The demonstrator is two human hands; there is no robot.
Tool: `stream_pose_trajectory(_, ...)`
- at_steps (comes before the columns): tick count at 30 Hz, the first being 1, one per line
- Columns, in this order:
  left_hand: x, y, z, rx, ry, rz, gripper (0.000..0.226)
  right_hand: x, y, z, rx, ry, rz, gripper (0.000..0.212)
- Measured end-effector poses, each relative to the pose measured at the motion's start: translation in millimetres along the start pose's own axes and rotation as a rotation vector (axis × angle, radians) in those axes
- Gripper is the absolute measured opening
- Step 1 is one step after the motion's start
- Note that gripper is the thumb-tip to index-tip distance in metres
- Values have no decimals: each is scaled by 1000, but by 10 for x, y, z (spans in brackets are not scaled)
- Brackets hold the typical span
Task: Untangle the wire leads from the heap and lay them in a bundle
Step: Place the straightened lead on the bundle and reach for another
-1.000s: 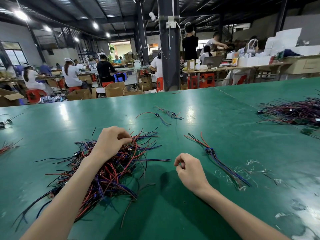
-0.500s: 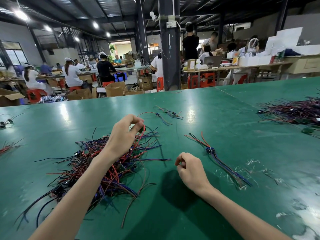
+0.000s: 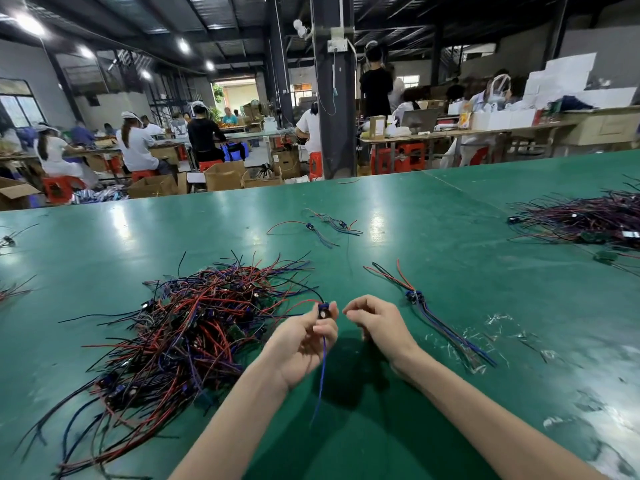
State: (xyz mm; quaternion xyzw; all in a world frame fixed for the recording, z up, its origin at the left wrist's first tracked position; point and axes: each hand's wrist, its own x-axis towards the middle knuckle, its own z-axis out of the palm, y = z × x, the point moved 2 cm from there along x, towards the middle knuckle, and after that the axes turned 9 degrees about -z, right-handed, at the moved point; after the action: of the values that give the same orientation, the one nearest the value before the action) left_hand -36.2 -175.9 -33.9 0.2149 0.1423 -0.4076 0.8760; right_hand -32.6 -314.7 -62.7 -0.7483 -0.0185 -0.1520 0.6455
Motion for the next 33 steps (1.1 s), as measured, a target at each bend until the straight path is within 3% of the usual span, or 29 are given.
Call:
stream_pose_trajectory(3, 51, -39, -90, 48, 48, -10, 29, -24, -41, 49, 234, -131, 83, 14)
stream_pose_trajectory(12, 76, -132, -112, 336, 131, 83, 22, -42, -58, 52, 371, -284, 183, 6)
stream_pose_trajectory(20, -3, -188, -99, 861, 227, 271, 6, 11, 26, -40, 305, -129, 139, 7)
stream_pose_trajectory(24, -28, -148, 41, 1040, 298, 215, 14, 88, 99, -61, 469, 49, 183, 35)
stream_pose_trajectory(28, 191, 251, 445, 1042, 368, 326, 20, 119, 162, -54, 472, 222, 149, 43)
stream_pose_trajectory(32, 663, 774, 924, 953, 419, 444, 9, 92, 166, -41, 354, 217, 98, 46)
stream_pose_trajectory(33, 745, 863, 1011, 972, 426, 450, 19, 79, 159, -35, 324, 198, 85, 47)
